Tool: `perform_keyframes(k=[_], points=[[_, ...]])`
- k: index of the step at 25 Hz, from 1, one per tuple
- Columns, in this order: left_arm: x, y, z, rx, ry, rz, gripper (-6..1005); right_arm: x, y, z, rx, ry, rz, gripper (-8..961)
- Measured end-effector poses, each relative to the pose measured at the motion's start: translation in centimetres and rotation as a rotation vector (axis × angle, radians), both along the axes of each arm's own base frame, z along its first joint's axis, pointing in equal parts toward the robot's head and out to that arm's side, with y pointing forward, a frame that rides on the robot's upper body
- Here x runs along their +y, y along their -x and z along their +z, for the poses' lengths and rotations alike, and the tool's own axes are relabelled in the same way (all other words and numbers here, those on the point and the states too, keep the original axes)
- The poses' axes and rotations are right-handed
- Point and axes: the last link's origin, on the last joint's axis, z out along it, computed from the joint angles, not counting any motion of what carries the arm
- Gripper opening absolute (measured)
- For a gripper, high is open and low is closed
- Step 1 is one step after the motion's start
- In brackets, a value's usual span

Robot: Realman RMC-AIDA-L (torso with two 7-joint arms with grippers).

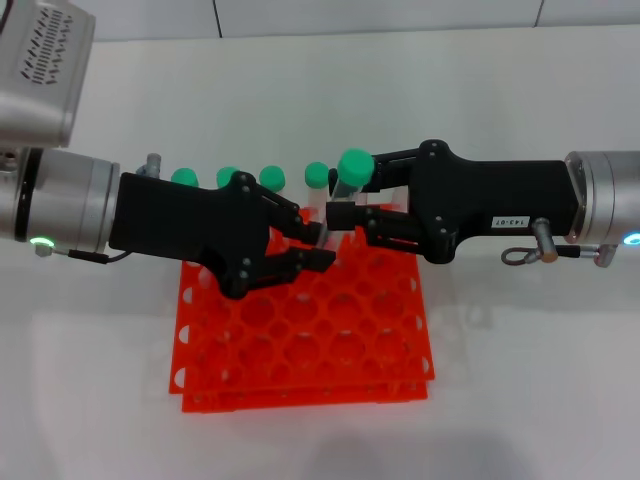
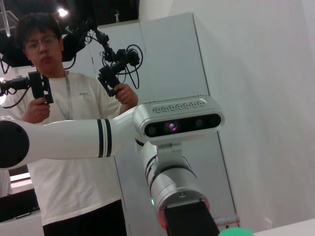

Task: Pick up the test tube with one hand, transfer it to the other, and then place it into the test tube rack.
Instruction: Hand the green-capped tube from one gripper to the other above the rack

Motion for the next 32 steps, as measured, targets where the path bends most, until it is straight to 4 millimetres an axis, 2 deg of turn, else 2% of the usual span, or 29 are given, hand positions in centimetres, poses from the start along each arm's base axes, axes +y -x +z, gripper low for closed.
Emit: perform_keyframes(k=[9, 19, 32], points=[[-0.14, -0.02, -0.22, 0.004, 0.008, -0.003, 234, -0.05, -0.04, 0.05, 0.008, -0.009, 0.001, 305], [-0.47, -0.10, -0.67, 0.017, 0.029, -0.017, 236, -0.17, -0.26, 0.08, 0.014, -0.019, 0.000, 211], [-0.52, -0.15, -0.29, -0.022, 0.018, 0.002, 240, -0.31, -0.42, 0.15, 0.017, -0.019, -0.001, 211]])
